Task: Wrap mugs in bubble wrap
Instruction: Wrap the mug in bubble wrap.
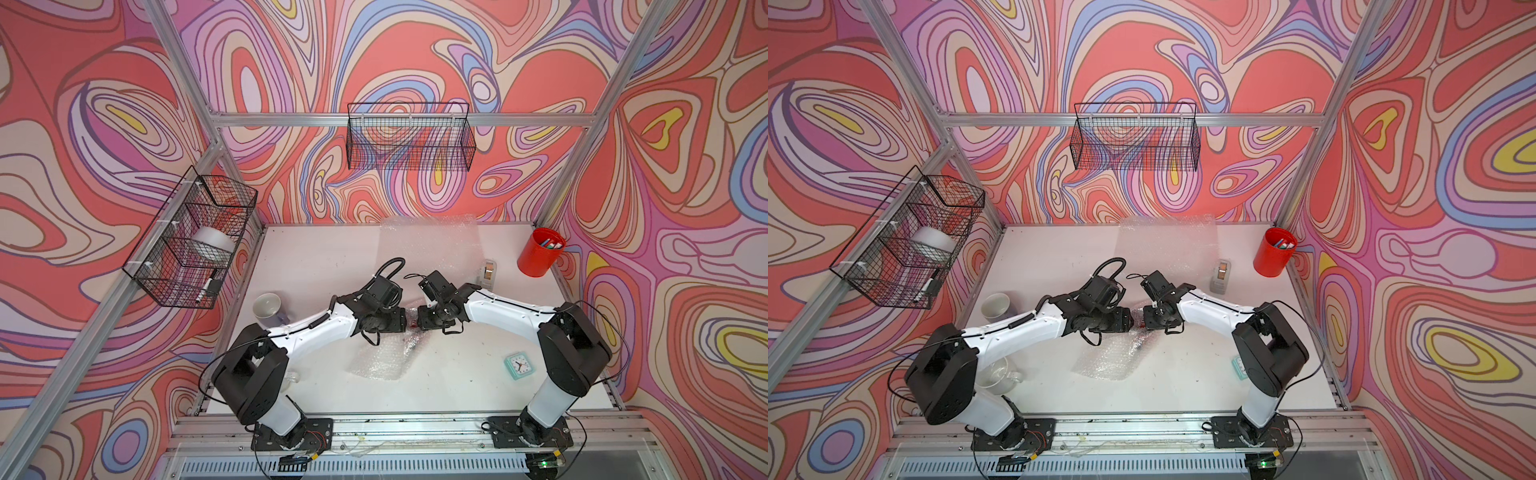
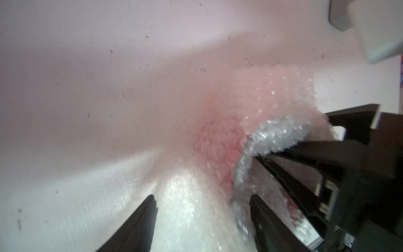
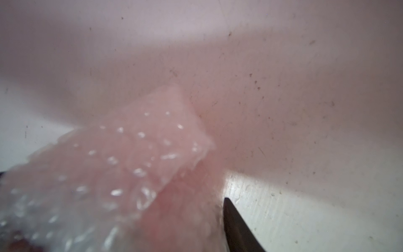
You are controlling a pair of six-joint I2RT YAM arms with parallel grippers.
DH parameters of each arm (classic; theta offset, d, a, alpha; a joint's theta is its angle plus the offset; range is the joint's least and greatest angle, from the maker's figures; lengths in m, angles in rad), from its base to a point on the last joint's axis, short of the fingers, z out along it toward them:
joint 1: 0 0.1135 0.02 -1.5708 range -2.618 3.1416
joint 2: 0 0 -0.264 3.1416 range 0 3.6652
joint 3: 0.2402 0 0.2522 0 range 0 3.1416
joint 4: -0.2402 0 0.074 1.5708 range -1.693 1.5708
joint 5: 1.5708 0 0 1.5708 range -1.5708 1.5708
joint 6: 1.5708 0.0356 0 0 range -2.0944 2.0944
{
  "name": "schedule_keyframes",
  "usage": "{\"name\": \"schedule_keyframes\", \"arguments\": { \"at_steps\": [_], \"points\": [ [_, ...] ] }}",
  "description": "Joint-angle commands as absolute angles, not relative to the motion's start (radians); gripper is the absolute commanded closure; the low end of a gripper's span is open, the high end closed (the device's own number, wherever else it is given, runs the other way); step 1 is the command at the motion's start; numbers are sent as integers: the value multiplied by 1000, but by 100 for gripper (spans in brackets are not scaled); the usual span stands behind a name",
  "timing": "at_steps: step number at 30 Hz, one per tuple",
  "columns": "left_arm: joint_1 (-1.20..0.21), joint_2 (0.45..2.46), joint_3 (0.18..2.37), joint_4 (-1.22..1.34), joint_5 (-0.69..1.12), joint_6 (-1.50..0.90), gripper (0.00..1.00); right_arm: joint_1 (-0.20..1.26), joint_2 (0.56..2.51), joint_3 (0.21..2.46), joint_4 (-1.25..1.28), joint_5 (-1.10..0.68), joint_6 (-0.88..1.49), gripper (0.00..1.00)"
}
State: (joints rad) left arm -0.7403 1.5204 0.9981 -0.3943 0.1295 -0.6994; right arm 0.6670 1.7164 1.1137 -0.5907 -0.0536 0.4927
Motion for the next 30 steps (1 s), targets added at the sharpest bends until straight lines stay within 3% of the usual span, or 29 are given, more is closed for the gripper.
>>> {"name": "schedule_keyframes", "arguments": {
  "at_steps": [1,5,12,30],
  "points": [
    [-765,1465,964,-475,113,-740,32,661,1736,1131,-598,1,512,58],
    [-791,1427,929,-483,106,-768,47,661,1743,1137,-597,-2,509,60],
    [-816,1404,907,-454,122,-790,59,661,1751,1141,-601,-4,506,61],
    [-893,1497,973,-353,172,-803,60,661,1753,1114,-582,-12,516,61]
  ]
}}
